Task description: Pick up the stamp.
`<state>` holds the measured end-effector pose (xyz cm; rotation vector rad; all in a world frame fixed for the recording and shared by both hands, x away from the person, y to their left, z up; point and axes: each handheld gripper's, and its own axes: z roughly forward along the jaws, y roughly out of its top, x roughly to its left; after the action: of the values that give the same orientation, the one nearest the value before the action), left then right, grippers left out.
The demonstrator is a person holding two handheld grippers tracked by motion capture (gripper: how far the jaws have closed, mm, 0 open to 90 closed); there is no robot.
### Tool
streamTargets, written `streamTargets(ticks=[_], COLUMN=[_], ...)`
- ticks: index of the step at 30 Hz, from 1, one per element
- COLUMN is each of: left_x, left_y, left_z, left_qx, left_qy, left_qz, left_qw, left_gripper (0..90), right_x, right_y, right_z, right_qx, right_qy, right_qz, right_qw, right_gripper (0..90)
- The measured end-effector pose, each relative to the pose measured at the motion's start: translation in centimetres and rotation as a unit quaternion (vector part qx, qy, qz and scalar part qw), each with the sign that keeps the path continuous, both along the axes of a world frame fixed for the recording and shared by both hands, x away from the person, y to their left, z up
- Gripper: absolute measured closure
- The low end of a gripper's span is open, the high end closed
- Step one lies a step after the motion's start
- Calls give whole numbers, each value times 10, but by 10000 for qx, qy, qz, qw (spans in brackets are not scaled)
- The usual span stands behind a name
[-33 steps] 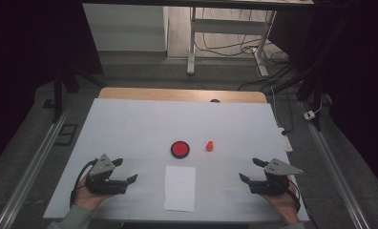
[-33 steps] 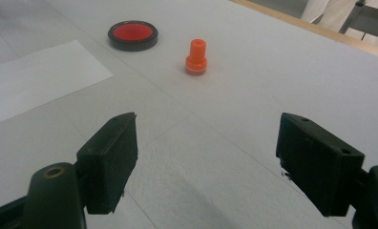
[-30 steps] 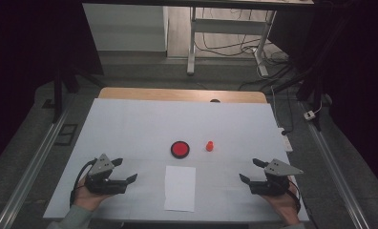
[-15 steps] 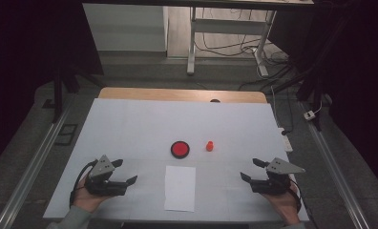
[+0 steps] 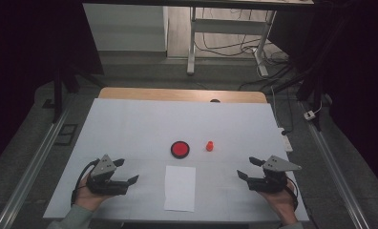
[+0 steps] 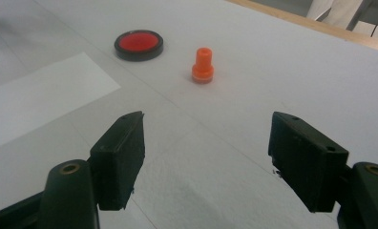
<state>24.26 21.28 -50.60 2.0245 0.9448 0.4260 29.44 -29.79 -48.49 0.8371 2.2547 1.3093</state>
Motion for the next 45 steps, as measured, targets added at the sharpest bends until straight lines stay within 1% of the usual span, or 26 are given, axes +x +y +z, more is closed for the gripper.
streamTargets(ticks=[4,6,7,15,17,21,22,24,33,37,40,45], left_x=[0,0,0,0,0,0,0,0,1,0,0,1], left_y=[-2,-1,0,0,0,0,-1,-1,-1,-1,-1,1], left_z=[0,0,0,0,0,-1,-1,-1,-1,0,0,0], left_qx=[50,49,42,56,55,62,64,66,85,76,87,88], left_qy=[-26,-34,-32,-19,-16,-7,-9,-5,-13,-53,-52,-48], left_qz=[-27,-24,-18,7,19,20,21,18,22,44,30,33], left_qw=[10000,10000,10000,10000,10000,10000,10000,10000,10000,9999,9999,9999], left_gripper=[190,190,191,190,190,190,190,190,190,191,191,191], right_x=[2,3,5,13,15,15,15,16,19,21,23,28], right_y=[4,6,9,22,26,27,28,29,37,43,50,58], right_z=[2,4,4,9,11,10,11,10,11,11,11,11], right_qx=[0,-31,30,-4,28,39,-3,38,19,26,-25,-30], right_qy=[-5,7,0,-56,-62,-55,-51,-52,-43,-45,-44,-27], right_qz=[-12,-27,-7,3,32,21,16,22,85,115,150,186], right_qw=[10000,10000,10000,10000,10000,10000,10000,10000,10000,9999,9999,9998], right_gripper=[282,285,294,303,304,308,309,310,314,316,317,322])
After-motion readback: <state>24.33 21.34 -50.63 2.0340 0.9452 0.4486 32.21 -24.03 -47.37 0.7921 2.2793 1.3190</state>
